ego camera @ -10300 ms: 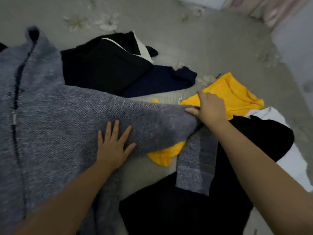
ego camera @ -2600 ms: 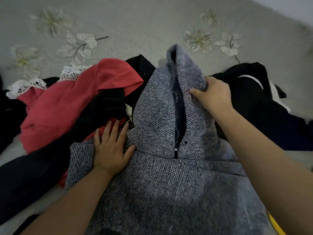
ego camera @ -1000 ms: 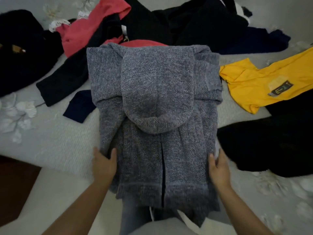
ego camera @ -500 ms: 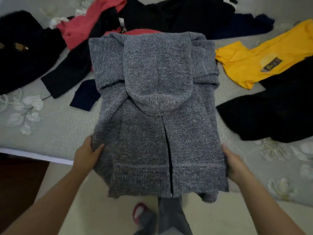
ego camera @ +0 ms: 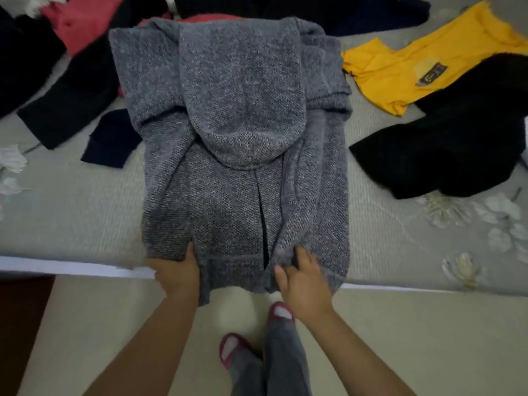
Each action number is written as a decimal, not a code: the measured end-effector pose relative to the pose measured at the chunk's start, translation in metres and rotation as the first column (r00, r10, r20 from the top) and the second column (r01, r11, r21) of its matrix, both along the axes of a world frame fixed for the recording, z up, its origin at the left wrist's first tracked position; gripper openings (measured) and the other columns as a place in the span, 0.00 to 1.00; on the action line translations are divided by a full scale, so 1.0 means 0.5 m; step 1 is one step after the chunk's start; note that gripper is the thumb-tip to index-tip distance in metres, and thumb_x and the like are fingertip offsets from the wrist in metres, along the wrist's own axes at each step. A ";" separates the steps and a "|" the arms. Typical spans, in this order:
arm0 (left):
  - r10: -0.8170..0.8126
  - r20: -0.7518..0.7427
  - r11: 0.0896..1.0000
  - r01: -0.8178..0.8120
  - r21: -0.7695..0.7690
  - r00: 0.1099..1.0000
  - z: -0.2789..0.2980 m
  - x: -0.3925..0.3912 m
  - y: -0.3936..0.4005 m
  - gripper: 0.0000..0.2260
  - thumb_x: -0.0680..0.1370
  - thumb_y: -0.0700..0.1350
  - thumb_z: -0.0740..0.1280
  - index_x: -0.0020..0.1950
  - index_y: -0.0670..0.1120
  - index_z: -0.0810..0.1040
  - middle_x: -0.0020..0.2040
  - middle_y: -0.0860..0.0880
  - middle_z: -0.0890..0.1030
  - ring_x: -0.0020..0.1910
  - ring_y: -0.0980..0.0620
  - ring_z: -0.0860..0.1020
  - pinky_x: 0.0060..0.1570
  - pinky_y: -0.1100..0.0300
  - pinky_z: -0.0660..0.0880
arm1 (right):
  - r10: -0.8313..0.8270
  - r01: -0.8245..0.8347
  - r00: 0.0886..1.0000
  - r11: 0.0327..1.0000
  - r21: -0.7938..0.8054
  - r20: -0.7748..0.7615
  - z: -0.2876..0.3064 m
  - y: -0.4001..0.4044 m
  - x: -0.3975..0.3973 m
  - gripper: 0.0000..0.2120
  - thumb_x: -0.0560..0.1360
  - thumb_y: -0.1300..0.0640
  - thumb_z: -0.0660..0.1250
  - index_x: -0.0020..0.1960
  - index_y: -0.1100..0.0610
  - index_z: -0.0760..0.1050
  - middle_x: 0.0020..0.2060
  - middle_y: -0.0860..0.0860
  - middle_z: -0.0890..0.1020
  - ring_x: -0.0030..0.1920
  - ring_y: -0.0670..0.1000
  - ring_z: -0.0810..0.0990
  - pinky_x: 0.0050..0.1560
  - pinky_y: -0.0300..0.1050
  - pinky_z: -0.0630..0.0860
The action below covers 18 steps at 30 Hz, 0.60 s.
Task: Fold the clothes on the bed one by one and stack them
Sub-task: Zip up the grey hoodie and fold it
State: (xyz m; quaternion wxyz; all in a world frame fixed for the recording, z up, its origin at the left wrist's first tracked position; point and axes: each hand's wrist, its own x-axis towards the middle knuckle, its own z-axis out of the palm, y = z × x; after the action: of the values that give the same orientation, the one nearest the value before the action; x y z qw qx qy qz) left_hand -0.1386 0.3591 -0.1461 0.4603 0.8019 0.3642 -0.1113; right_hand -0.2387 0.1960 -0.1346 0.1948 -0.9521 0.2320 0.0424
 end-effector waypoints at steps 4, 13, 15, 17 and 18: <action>-0.105 -0.008 0.989 0.105 0.104 0.994 0.013 -0.023 0.029 0.24 0.78 0.43 0.63 0.70 0.37 0.60 0.66 0.36 0.70 0.62 0.37 0.70 0.60 0.50 0.66 | -0.489 0.483 0.865 0.872 0.077 0.111 0.004 -0.054 0.010 0.27 0.75 0.43 0.56 0.54 0.68 0.73 0.52 0.65 0.76 0.55 0.64 0.73 0.54 0.56 0.69; -0.537 0.004 0.818 0.519 0.248 0.844 0.081 -0.016 0.154 0.25 0.80 0.43 0.57 0.74 0.39 0.52 0.70 0.37 0.65 0.65 0.36 0.68 0.60 0.48 0.64 | -0.630 0.613 0.766 0.776 0.146 0.128 -0.010 -0.097 -0.009 0.17 0.76 0.59 0.60 0.46 0.75 0.76 0.56 0.69 0.71 0.60 0.66 0.67 0.58 0.50 0.58; -0.575 -0.014 0.791 0.560 0.245 0.818 0.096 -0.011 0.172 0.26 0.80 0.43 0.58 0.75 0.41 0.52 0.68 0.36 0.67 0.63 0.36 0.69 0.58 0.47 0.66 | -0.620 0.603 0.746 0.784 0.148 0.243 0.007 -0.155 -0.039 0.23 0.72 0.57 0.55 0.43 0.79 0.74 0.53 0.75 0.72 0.56 0.71 0.70 0.59 0.54 0.62; -0.600 -0.046 0.766 0.590 0.256 0.798 0.109 -0.005 0.188 0.26 0.79 0.44 0.59 0.75 0.41 0.53 0.63 0.33 0.72 0.59 0.34 0.72 0.54 0.47 0.68 | -0.568 0.565 0.768 0.818 0.105 0.294 0.024 -0.223 -0.080 0.30 0.70 0.51 0.49 0.40 0.79 0.74 0.50 0.77 0.72 0.55 0.73 0.70 0.59 0.55 0.63; -0.607 -0.069 0.756 0.602 0.258 0.792 0.114 -0.003 0.198 0.27 0.79 0.44 0.60 0.75 0.42 0.53 0.62 0.32 0.73 0.58 0.34 0.72 0.53 0.47 0.68 | -0.512 0.517 0.807 0.853 0.069 0.294 0.030 -0.254 -0.106 0.30 0.70 0.50 0.48 0.37 0.77 0.73 0.49 0.77 0.72 0.55 0.73 0.70 0.58 0.54 0.62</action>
State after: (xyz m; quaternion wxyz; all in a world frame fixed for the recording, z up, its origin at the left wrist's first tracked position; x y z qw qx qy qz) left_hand -0.1404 0.4579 -0.0890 0.2909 0.9318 0.0931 -0.1961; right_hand -0.2915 0.0690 -0.1198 0.2254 -0.8500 0.4488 -0.1592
